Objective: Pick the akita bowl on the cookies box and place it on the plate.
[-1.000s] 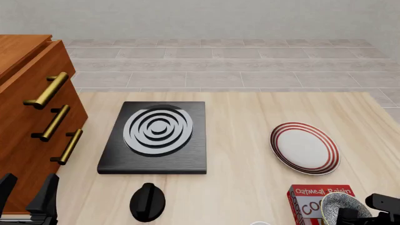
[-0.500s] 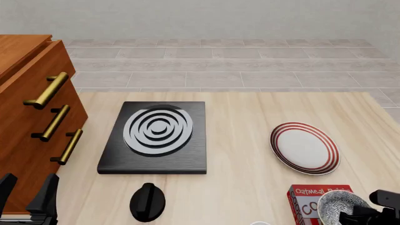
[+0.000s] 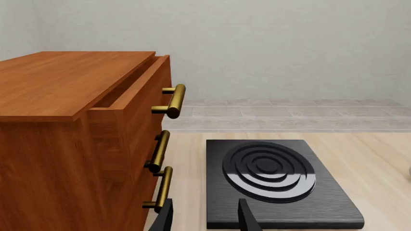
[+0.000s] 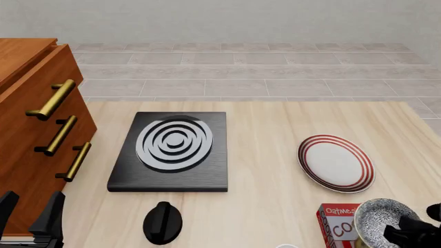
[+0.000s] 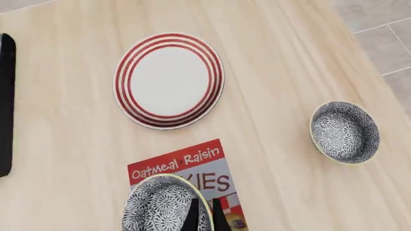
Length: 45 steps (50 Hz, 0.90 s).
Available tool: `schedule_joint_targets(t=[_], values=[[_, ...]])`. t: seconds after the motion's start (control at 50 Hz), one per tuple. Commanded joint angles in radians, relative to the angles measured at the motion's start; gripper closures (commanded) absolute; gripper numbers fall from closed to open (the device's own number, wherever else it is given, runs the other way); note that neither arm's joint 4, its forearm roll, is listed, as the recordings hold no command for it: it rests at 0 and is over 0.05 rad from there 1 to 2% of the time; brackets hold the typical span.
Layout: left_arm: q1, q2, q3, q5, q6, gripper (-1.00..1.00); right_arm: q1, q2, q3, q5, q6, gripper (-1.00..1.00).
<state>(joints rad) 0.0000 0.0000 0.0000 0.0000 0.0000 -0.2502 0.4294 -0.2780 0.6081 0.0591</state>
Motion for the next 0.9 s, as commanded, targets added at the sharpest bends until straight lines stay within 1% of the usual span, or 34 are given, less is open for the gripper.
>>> schedule_joint_targets(t=[0.02,0.06,0.08,0.1,0.16,0.18,0.24,0.32,0.34,0.4,0.44,0.54,0.58,0.6,0.72,0.9], values=[[0.0,0.0,0.0,0.0,0.0,-1.0,0.055,-0.042,-0.098,0.036,0.072,1.0],[0.0,0.0,0.0,0.0,0.0,-1.0,0.057,-0.034,-0.111,0.031,0.079,1.0],[0.0,0.0,0.0,0.0,0.0,-1.0,0.067,-0.019,-0.139,0.023,0.085,1.0],[0.0,0.0,0.0,0.0,0.0,-1.0,0.067,-0.019,-0.139,0.023,0.085,1.0],[0.0,0.0,0.0,0.0,0.0,-1.0,0.09,-0.003,-0.193,0.016,0.101,1.0],[0.0,0.0,0.0,0.0,0.0,-1.0,0.09,-0.003,-0.193,0.016,0.101,1.0],[0.0,0.0,0.0,0.0,0.0,-1.0,0.111,0.031,-0.225,-0.016,0.12,1.0],[0.0,0.0,0.0,0.0,0.0,-1.0,0.119,0.068,-0.24,-0.054,0.129,1.0],[0.0,0.0,0.0,0.0,0.0,-1.0,0.117,0.084,-0.237,-0.073,0.14,1.0],[0.0,0.0,0.0,0.0,0.0,-1.0,0.116,0.114,-0.224,-0.111,0.147,1.0],[0.0,0.0,0.0,0.0,0.0,-1.0,0.122,0.133,-0.224,-0.13,0.175,1.0],[0.0,0.0,0.0,0.0,0.0,-1.0,0.14,0.165,-0.229,-0.166,0.186,1.0],[0.0,0.0,0.0,0.0,0.0,-1.0,0.145,0.206,-0.238,-0.203,0.198,1.0],[0.0,0.0,0.0,0.0,0.0,-1.0,0.145,0.206,-0.238,-0.203,0.198,1.0],[0.0,0.0,0.0,0.0,0.0,-1.0,0.156,0.298,-0.262,-0.277,0.212,1.0],[0.0,0.0,0.0,0.0,0.0,-1.0,0.162,0.4,-0.304,-0.346,0.229,1.0]])
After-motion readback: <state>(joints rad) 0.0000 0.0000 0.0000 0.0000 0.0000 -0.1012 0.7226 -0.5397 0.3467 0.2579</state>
